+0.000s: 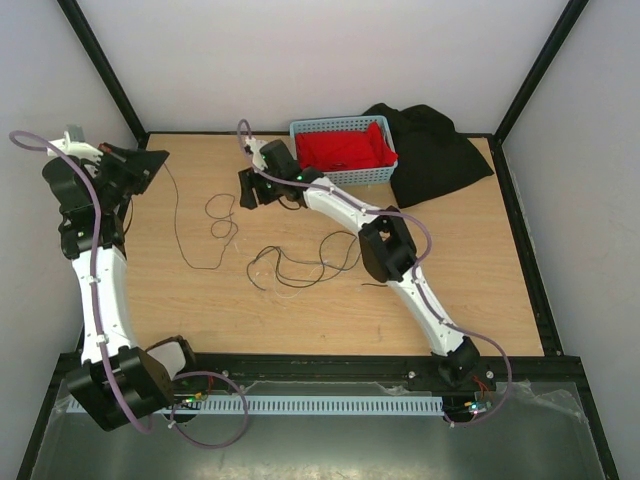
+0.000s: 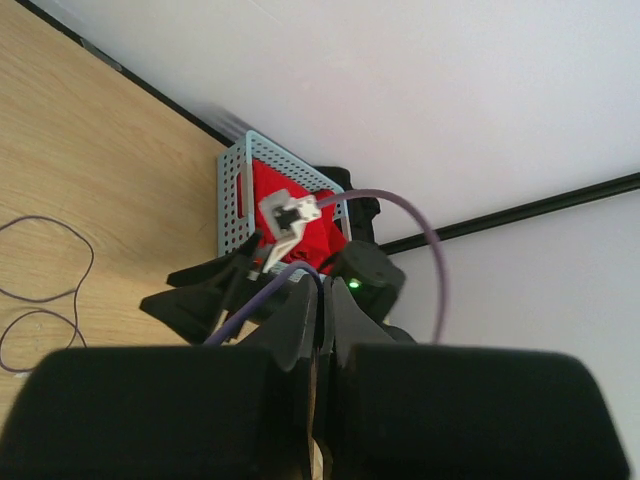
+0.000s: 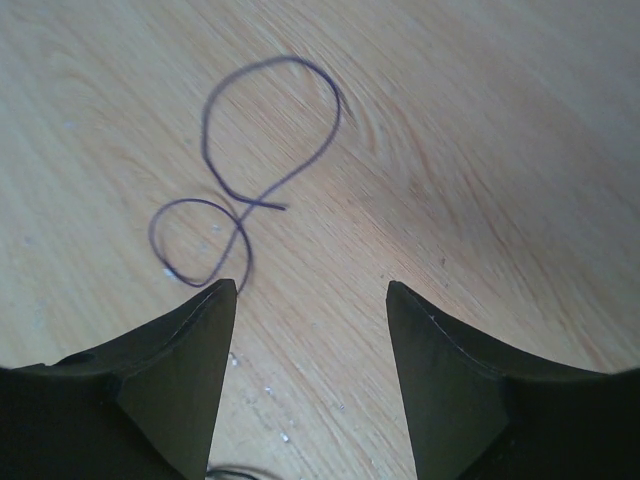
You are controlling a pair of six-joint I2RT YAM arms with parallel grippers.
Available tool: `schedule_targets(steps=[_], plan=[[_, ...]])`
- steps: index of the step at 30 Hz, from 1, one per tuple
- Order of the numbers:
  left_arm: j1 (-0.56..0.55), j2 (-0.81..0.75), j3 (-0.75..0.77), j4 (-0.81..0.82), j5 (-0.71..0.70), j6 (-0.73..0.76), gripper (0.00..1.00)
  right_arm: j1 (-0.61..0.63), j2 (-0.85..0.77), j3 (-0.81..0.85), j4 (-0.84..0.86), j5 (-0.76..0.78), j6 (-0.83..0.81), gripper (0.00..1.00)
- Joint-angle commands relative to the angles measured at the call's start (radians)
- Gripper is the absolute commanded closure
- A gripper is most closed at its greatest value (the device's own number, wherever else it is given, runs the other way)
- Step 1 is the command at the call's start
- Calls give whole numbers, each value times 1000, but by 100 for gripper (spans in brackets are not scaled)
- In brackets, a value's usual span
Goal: Zip-tie the wires
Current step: Pick up the cable at the center of the board.
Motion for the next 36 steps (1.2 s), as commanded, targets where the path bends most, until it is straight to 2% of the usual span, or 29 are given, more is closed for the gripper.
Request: schedule_targets(steps=[1,15,24,30,33,36], plan=[[0,-25,-13,11,25,-1,100,6,59,86,-36,19,69,28],[-25,-31,-31,11,30,-9,100,38,171,91,177,-106,208,29],[-35,-18,-26,12,37,-13,100,51,241,111,280,-91,277,32],[-36,-14,-25,12,34,-12,100,66,269,115,331,-77,288,43],[-36,-12,-24,12,34,-14,100,70,287,118,357,-71,311,57],[-35,-6,-17,12,44,-18,100,70,298,121,373,-63,324,67]])
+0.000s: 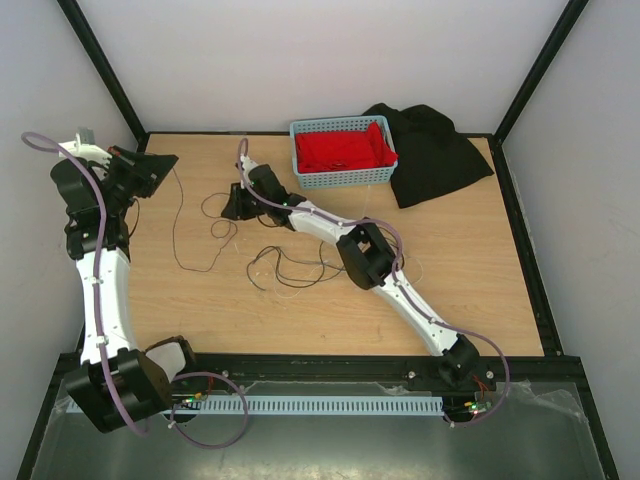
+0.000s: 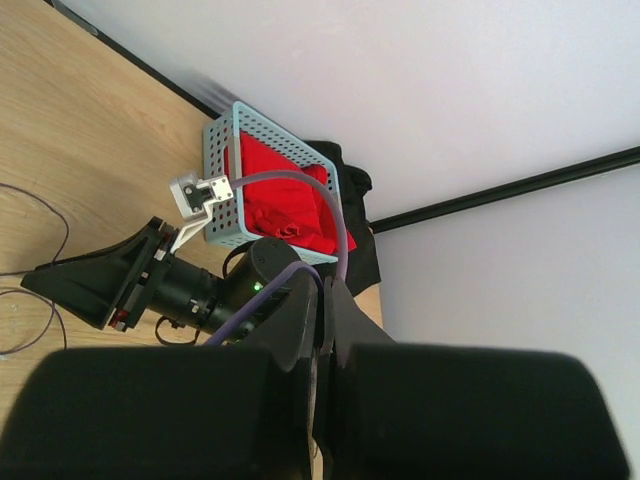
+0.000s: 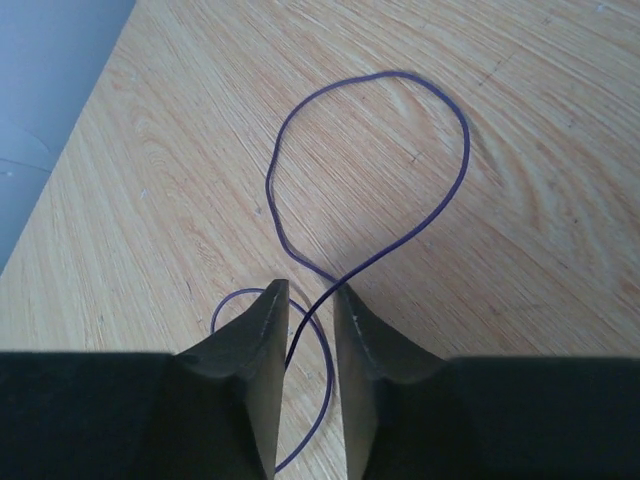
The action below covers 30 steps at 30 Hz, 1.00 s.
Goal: Zip-tie the wires
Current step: Pick up the cable at the center of the board.
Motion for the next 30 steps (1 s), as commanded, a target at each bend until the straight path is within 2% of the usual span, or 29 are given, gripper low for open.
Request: schedule_targets(steps=[1,5,8,15,21,25,30], plan=[[-1,7,15,13,25,-9,100,15,36,33,33,20,29,71],[8,24,47,12,42,-14,100,14,9,32,45,27,29,94],[18,42,79,13,59,-22,100,11,-39,33,43,43,2,98],[28,47,111,15,64,-32,100,-35,-192,30,-30,134,-139,100],[140,49,127,49,143,-89,100,-105,-334,24,-88,144,-222,100],[181,53,132,70,181,-111,100,-137,-472,-71,-158,159,-270,100],[180,60,102,114,202,-142,100,-182,-700,-292,-223,247,-347,100]])
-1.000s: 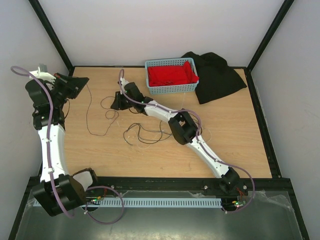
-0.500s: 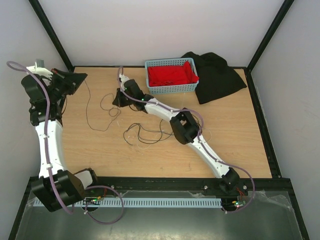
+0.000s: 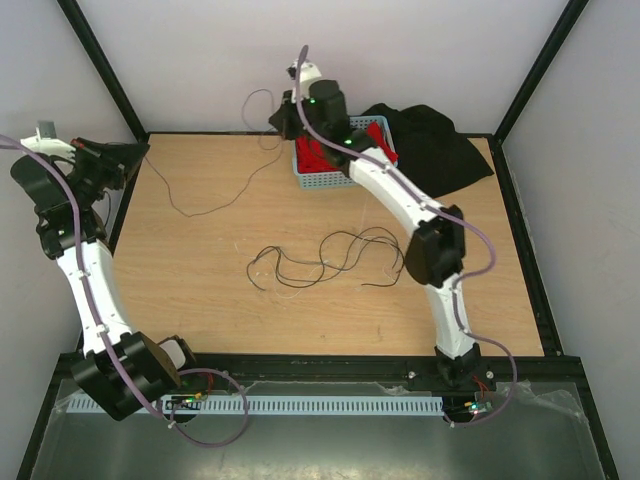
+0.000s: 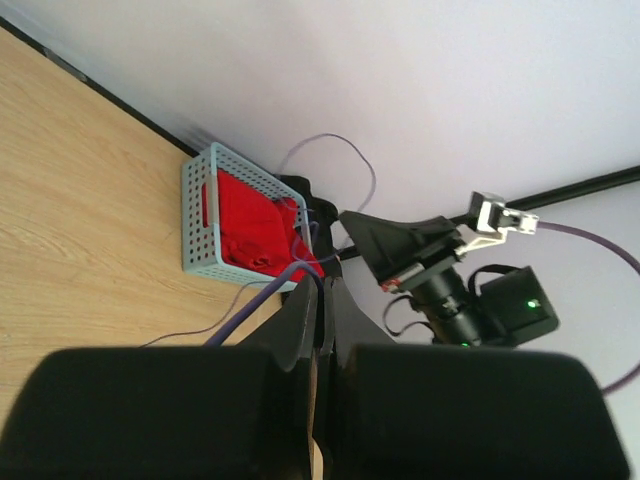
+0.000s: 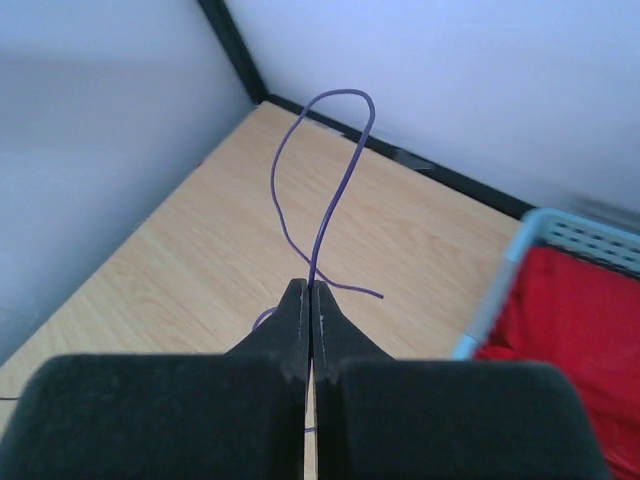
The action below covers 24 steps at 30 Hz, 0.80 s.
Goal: Zip-tie the wires
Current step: Pick up the cable at the center of the board, then straighten the cable at the center of the board.
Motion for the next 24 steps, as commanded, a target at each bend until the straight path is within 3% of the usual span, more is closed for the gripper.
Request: schedule_targets(steps=[1,7,14,20,24], plan=[[-2,7,-1,79,52,-36,100,-28,-200,-199,-99,97,-99,100],[-38,17,-35,88,47,-22,100,-199,-547,-575,-139,233,-120,100],[-119,32,-110,89,18,15,100,-538,-878,-979,-174,387,-157,100],[-275,48,-189,88,-41,46,100,-768,-936,-1098,-227,506,-215,100],[-386,50,-242,88,-97,61,100,-840,-921,-1122,-229,551,-242,100]])
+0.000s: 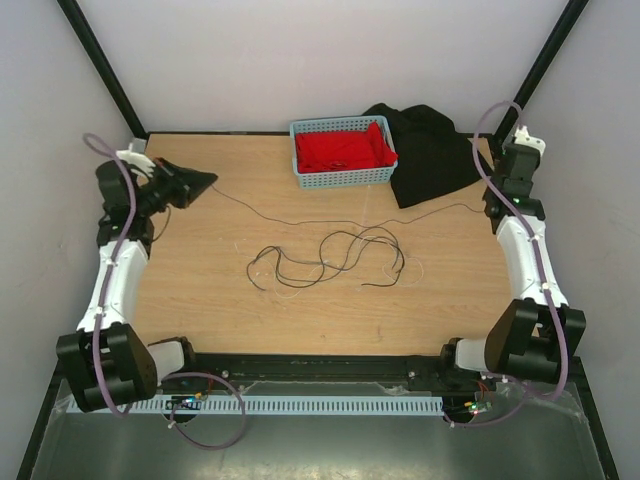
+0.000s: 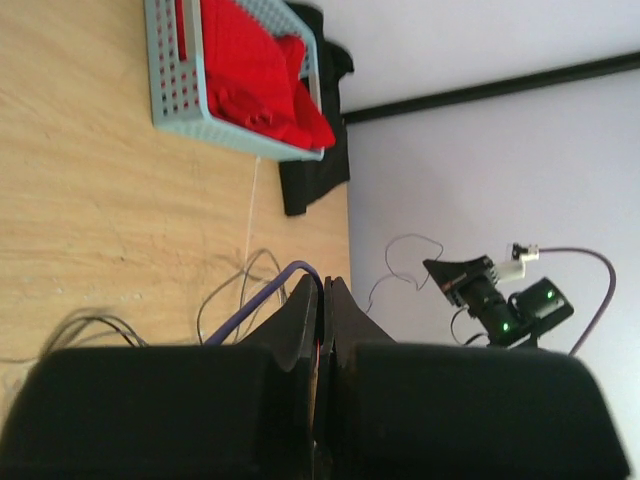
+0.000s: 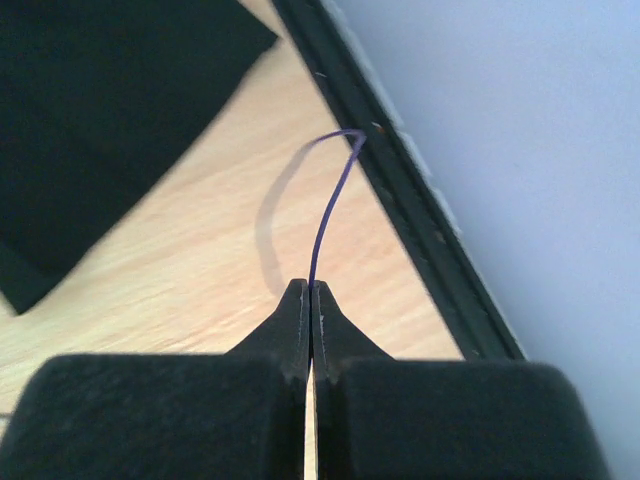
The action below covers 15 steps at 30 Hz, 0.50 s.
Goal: Zip-tie the wires
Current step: Straighten the cable at the center of the board.
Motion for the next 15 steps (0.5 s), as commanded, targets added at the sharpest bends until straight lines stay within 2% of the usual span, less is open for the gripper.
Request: schedule_targets(steps=[1,7,15], plan=[[-101,-4,-55,30,-70,36,100,-54,5,-23,-27,105,-58,100],[-240,-54,-203,30,-158,40,100,-104,54,-42,-26,138,-91,100],[-306,-74,-366,30,-222,49,100,-107,109,-49,-27,152,-72,100]])
